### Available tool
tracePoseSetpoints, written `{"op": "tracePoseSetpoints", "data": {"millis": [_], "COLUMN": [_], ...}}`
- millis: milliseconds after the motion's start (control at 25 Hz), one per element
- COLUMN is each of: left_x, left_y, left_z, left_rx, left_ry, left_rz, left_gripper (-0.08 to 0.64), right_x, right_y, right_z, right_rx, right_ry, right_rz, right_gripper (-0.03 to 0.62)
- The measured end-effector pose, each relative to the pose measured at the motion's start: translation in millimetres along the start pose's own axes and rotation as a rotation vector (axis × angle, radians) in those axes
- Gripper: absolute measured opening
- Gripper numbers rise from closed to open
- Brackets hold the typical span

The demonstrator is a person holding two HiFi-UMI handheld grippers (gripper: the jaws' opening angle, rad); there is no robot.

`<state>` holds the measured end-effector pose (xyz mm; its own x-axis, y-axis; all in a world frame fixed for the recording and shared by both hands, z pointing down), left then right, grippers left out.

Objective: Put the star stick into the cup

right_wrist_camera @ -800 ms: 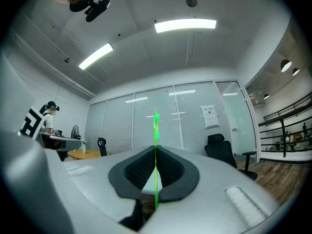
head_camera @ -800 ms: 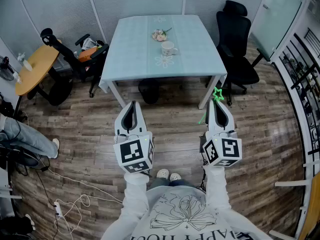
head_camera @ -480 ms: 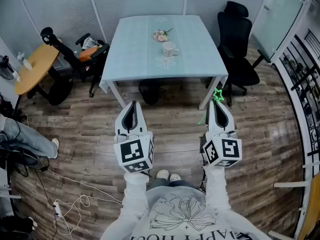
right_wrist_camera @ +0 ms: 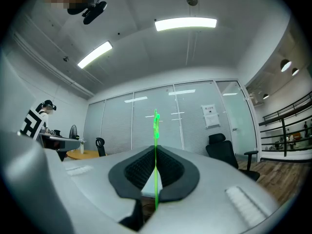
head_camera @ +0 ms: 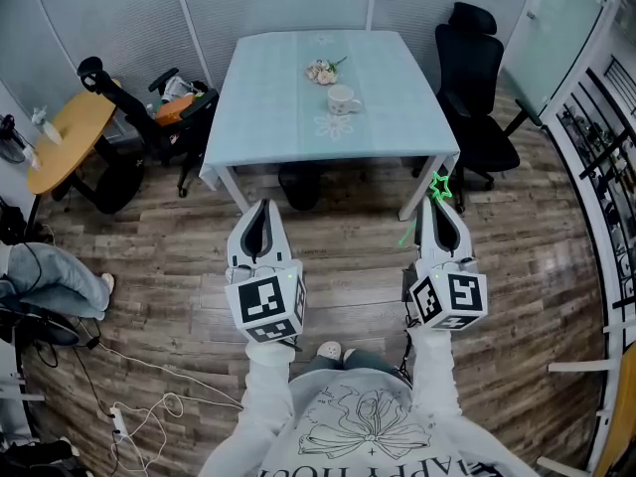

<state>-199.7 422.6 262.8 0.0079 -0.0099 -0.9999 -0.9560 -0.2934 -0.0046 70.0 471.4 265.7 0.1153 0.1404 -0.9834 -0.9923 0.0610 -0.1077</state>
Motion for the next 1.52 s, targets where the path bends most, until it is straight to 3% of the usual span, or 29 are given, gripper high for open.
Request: {"op": "tracePoseSetpoints", "data": {"millis": [320,680,1520], "left_x": [-13,-12,5], "left_y": [7,12,-8], "left_z": [-18,-72,-300], "left_rx": [-0.001,-0.006,0.064], "left_ry": [0.023,0.022,-0.002], "left_rz": [0.002,0.002,-0.013], "left_gripper": [0.003,0.004,0.003], "right_x": [-11,-19,-29], "right_y": [-2,-15,-109], "right_z": [-11,-65,-299], "right_rx": [-0.014,-0.011,0.092], "right_ry": [0.003,0.004,-0.022], "right_rz": [-0.013,0.0,-0.012], "right_gripper": [0.015,0.015,0.015]}}
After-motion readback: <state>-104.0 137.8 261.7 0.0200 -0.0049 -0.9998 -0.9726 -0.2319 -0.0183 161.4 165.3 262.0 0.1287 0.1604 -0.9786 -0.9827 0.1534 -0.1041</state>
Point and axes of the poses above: the fingertips, and each gripper's own axes: z backward along the fingers, y to its left, x out of its top, the point moved 5 cm from there along z, backward along the fingers, and after that the axes turned 1 degree about -y, right-handed, at the moved point
